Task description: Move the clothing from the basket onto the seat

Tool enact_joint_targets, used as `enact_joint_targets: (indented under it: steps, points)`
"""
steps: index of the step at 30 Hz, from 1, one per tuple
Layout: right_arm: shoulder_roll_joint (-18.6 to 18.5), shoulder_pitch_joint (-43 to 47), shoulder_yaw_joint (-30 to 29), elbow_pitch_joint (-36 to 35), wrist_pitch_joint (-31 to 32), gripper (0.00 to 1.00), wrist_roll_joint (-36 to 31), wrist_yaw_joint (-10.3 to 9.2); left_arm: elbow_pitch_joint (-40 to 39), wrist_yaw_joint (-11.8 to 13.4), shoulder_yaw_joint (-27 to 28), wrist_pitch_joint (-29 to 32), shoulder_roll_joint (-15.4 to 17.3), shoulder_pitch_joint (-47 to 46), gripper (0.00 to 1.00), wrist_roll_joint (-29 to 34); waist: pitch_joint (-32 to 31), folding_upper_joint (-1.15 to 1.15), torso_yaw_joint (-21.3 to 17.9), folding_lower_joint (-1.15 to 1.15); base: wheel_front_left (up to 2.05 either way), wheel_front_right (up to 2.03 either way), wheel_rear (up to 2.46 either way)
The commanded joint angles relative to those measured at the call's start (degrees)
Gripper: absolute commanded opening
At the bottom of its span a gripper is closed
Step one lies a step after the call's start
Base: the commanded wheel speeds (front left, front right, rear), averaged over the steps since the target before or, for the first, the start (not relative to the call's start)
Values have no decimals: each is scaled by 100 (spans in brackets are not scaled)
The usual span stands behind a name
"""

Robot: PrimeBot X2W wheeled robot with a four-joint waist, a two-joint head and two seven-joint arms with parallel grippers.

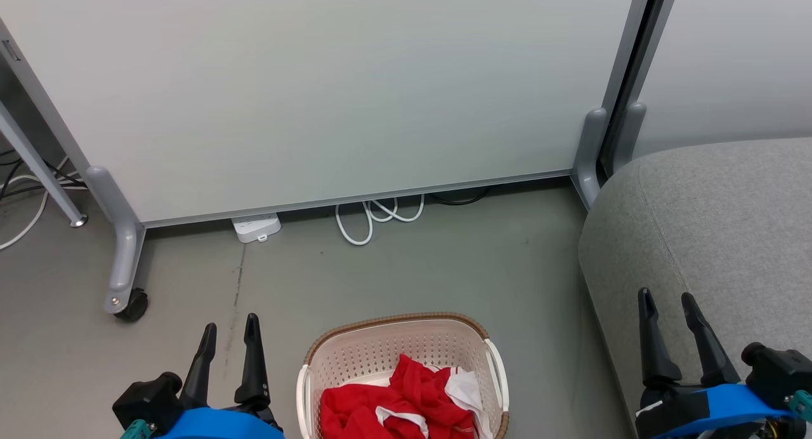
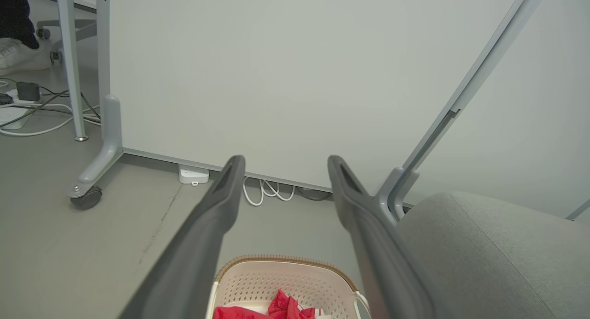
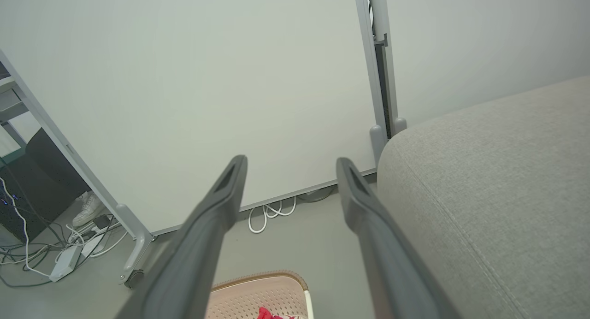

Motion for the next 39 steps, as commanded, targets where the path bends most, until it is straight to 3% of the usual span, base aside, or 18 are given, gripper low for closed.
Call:
enact_joint_targets:
  steps: [1,27,39]
  points:
    - [-30,41,-28,-65,0,100,-159,11,-18,18,-20,-47,39,-8,100,110,-5,0,1,0,0,0,0]
    - [-35,146,-75,-155,-114,100,-1103,12,0,165,-198,-332,50,-32,100,673,52,0,-7,0,0,0,0]
    - [-34,130,-95,-99,-124,100,-1047,11,44,174,-206,-316,50,-67,100,590,29,0,1,0,0,0,0]
